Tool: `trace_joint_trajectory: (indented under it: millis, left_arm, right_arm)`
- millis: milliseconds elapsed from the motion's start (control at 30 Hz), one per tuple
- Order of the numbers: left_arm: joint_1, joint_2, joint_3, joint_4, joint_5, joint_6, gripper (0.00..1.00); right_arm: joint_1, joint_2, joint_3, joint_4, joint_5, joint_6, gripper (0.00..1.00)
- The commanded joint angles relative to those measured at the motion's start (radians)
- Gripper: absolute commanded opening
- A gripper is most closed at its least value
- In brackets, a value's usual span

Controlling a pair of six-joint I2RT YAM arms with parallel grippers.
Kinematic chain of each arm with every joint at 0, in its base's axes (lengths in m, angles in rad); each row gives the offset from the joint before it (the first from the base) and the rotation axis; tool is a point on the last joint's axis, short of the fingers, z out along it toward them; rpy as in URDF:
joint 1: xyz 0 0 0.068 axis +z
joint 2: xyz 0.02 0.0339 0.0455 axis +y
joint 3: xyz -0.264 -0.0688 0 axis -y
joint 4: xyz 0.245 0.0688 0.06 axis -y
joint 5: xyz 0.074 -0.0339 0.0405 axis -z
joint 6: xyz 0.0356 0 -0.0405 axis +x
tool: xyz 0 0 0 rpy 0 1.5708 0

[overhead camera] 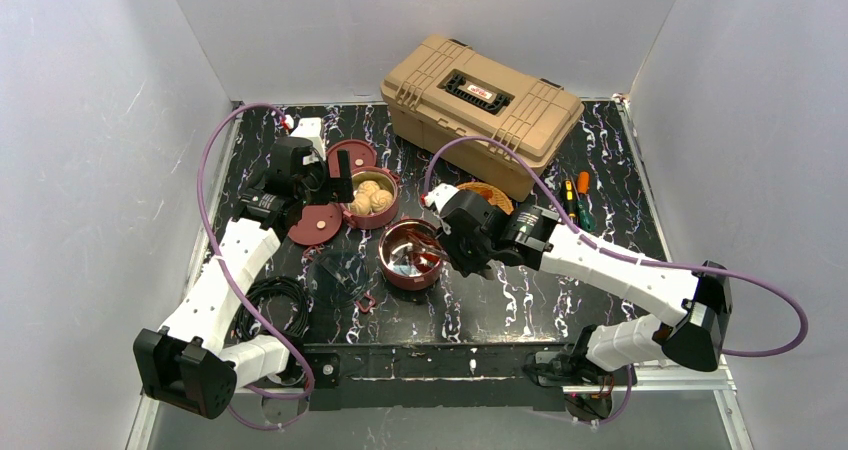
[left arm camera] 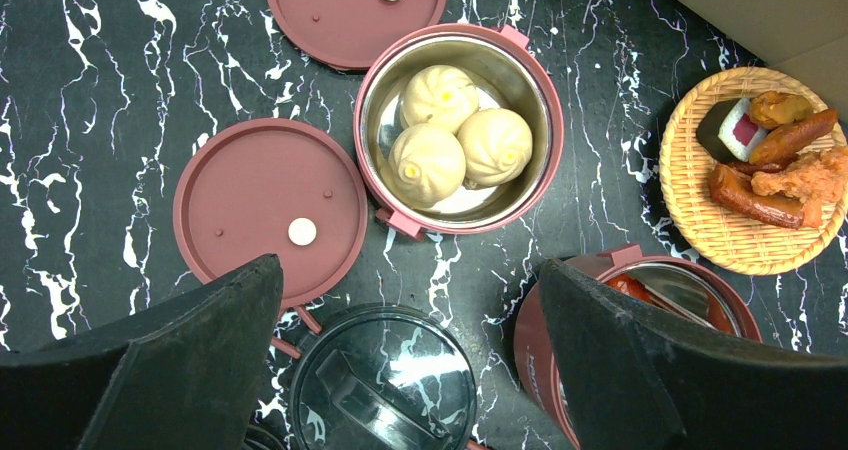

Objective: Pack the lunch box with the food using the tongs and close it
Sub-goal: Place the fake food in the packing box.

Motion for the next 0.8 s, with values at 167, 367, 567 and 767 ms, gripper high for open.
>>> trace_joint_trajectory:
  millis: [167, 367, 567, 767]
  left_arm:
    - [0.004, -0.004, -0.008, 0.005, -0.003, 0.007, 0.98]
    - [0.005, 0.000, -0.012, 0.009, -0.005, 0.004, 0.98]
    - [0.005, -0.003, -0.012, 0.007, -0.005, 0.004, 0.98]
    - [0.004, -0.016, -0.016, 0.013, -0.020, 0.006, 0.98]
  right_arm:
    - [0.003, -0.006, 0.012, 0.028, 0.079, 0.018, 0.36]
    - [0.003, -0.016, 0.014, 0.052, 0.066, 0.017, 0.45]
    - [0.003, -0.030, 0.021, 0.056, 0.057, 0.015, 0.45]
    - [0.003, -0.061, 0.053, 0.065, 0.043, 0.022, 0.42]
